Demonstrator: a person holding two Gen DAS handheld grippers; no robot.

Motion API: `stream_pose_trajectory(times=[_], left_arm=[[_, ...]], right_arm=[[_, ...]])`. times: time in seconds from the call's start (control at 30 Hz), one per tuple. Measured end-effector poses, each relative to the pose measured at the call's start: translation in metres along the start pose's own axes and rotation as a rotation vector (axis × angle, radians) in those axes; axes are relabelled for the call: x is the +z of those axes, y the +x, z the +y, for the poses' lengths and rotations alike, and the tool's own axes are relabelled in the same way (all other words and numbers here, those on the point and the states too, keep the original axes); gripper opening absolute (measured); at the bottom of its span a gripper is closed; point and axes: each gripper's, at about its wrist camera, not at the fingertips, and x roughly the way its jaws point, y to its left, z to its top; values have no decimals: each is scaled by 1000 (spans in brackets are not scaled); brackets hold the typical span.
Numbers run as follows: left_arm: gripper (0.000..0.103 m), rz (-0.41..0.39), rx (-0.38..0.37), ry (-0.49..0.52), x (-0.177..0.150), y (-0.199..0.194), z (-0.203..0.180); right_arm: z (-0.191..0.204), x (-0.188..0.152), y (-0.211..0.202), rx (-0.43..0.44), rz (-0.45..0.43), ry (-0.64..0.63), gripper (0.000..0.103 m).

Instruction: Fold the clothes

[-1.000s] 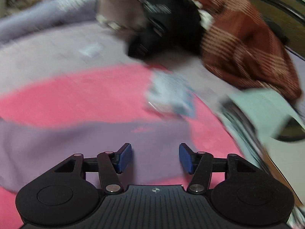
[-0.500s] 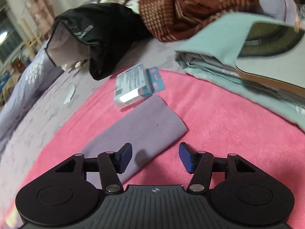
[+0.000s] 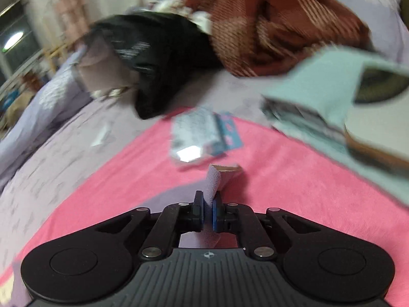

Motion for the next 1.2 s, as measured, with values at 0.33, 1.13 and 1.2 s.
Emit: stream_pose_trajectory(times=[0.33, 1.13, 1.2], left_arm=[[85, -34, 93, -336, -2, -91, 71], [87, 158, 176, -179, -24, -120, 92], [89, 152, 209, -106, -23, -115, 78]], right_arm=[[173, -5, -84, 515, -16, -315, 8], [259, -219, -89, 383, 47, -963, 77], [249, -222, -84, 363, 45, -980, 80]])
